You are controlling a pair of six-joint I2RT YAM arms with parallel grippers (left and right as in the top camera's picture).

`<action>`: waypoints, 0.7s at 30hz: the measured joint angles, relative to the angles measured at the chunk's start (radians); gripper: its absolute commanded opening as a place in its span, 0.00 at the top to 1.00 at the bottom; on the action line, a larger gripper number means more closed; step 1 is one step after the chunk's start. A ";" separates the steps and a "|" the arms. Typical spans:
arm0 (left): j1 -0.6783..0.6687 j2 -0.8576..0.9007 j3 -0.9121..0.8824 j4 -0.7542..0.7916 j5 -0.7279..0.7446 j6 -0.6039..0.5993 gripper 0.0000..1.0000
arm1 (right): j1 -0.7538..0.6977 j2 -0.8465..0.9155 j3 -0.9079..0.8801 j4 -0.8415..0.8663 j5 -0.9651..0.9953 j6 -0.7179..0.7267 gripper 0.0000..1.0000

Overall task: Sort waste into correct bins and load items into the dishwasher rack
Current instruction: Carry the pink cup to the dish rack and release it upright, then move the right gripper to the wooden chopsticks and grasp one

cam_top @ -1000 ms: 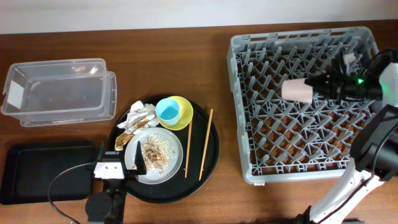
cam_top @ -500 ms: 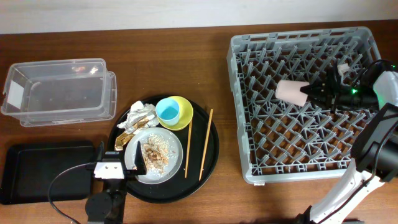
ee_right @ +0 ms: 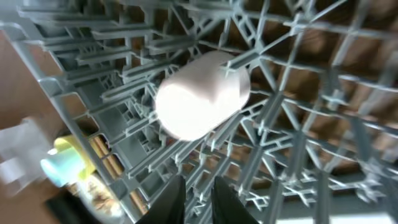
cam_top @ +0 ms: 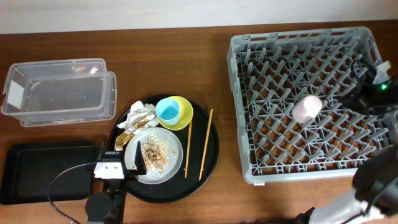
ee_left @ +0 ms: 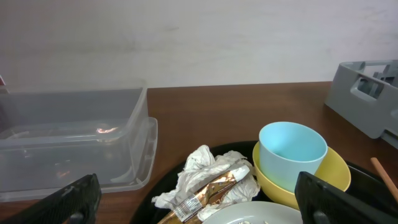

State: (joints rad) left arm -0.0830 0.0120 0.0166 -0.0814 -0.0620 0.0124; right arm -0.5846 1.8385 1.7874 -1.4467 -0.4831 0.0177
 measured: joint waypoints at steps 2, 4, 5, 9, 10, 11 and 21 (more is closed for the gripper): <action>0.000 0.000 0.000 0.000 0.000 0.000 0.01 | 0.050 -0.106 0.009 0.017 0.048 0.020 0.75; 0.000 0.000 0.000 0.000 0.000 0.000 0.01 | 0.172 -0.204 0.017 0.050 0.071 0.035 0.51; 0.000 0.000 0.000 0.000 0.000 0.000 0.01 | 0.231 -0.217 0.017 0.065 0.071 0.036 0.52; 0.000 0.000 0.000 0.000 0.000 0.000 0.01 | 0.479 -0.192 0.011 0.085 0.010 0.040 0.64; 0.000 0.000 0.000 0.000 0.000 0.000 0.01 | 0.568 -0.182 0.010 0.099 0.021 0.043 0.63; 0.000 0.000 0.000 0.000 0.000 0.000 0.01 | 0.659 -0.169 0.009 0.111 0.042 0.059 0.63; 0.000 0.000 0.000 0.000 0.000 0.000 0.01 | 1.215 0.230 -0.001 0.162 0.512 0.603 0.63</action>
State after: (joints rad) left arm -0.0830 0.0120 0.0166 -0.0814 -0.0620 0.0124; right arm 0.6304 2.0682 1.7863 -1.2846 0.0292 0.6209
